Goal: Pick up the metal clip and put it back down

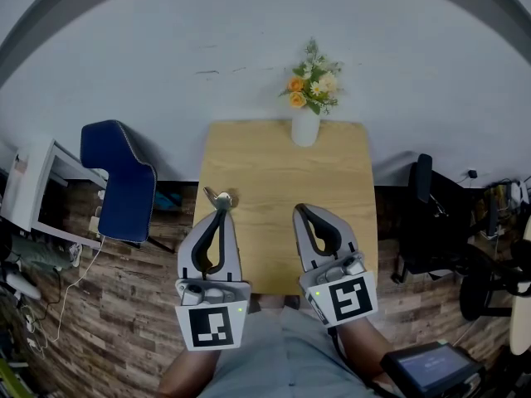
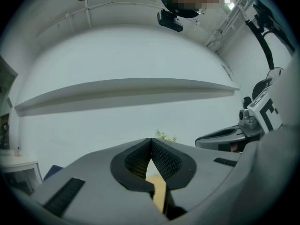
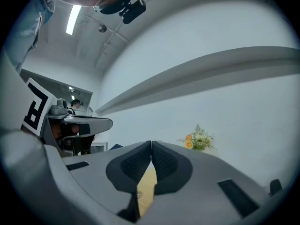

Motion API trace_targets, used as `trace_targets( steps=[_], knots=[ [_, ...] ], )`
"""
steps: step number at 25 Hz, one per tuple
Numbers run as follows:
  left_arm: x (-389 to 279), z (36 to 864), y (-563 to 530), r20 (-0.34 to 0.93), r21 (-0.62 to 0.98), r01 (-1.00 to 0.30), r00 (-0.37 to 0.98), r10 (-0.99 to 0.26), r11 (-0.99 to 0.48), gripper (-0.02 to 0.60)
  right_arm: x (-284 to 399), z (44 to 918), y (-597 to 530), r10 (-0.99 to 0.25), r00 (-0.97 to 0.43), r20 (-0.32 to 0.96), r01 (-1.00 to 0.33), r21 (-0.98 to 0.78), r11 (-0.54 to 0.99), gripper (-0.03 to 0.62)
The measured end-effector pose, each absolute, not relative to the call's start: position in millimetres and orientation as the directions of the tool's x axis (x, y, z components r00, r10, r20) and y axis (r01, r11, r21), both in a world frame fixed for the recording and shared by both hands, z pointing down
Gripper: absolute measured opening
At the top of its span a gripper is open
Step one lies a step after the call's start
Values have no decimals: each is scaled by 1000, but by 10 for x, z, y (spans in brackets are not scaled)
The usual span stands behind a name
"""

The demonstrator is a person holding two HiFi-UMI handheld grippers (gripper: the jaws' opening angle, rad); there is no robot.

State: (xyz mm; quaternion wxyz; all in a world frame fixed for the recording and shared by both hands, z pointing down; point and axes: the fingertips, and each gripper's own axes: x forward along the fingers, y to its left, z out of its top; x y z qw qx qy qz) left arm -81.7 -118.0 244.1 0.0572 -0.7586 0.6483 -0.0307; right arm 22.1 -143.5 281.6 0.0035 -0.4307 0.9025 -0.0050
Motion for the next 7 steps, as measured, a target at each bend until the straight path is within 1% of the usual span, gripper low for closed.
trace_targets(
  steps=[7],
  knots=[
    [-808, 2486, -1234, -20, -128, -979, 162, -987, -158, 18, 225, 2846, -1496, -779, -627, -5, -779, -13, 627, 46]
  ],
)
